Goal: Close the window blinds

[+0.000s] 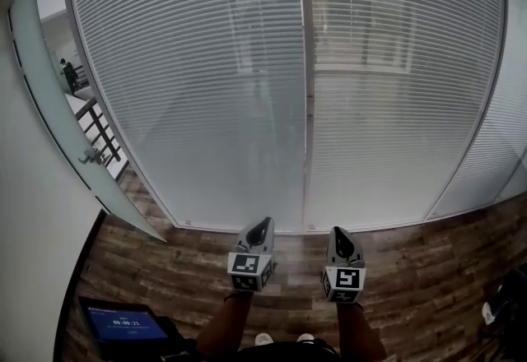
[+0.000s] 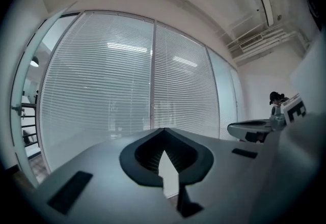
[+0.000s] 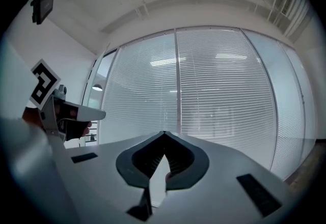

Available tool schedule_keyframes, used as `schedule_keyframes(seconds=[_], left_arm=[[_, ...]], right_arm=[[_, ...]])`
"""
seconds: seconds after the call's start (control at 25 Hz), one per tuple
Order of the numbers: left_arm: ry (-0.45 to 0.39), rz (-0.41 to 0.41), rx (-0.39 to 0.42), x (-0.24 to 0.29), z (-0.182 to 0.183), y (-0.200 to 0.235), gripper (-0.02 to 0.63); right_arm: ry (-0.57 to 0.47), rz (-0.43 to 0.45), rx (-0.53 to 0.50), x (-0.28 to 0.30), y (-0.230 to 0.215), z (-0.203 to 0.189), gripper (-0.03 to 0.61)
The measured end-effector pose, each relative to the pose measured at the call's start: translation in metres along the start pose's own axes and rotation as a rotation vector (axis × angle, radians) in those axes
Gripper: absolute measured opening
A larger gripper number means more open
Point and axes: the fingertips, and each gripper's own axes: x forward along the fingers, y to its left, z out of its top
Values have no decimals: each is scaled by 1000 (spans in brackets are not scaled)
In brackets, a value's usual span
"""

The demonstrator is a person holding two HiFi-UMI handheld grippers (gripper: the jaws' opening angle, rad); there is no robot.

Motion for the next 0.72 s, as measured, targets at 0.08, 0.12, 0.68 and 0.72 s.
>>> schedule_keyframes(seconds=[0.08, 0.12, 0.68, 0.72], left_arm=[[14, 0, -15, -3, 0, 4, 0], [12, -3, -12, -3, -2, 4, 0], [28, 10, -7, -7, -23, 16, 0], [27, 8, -5, -7, -24, 16, 0]], right_arm=[[4, -8, -8, 2, 7, 0, 2], [3, -7, -14, 2, 9, 1, 2], [8, -4, -45, 6, 13, -7, 2], [14, -10, -37, 6, 14, -7, 2]])
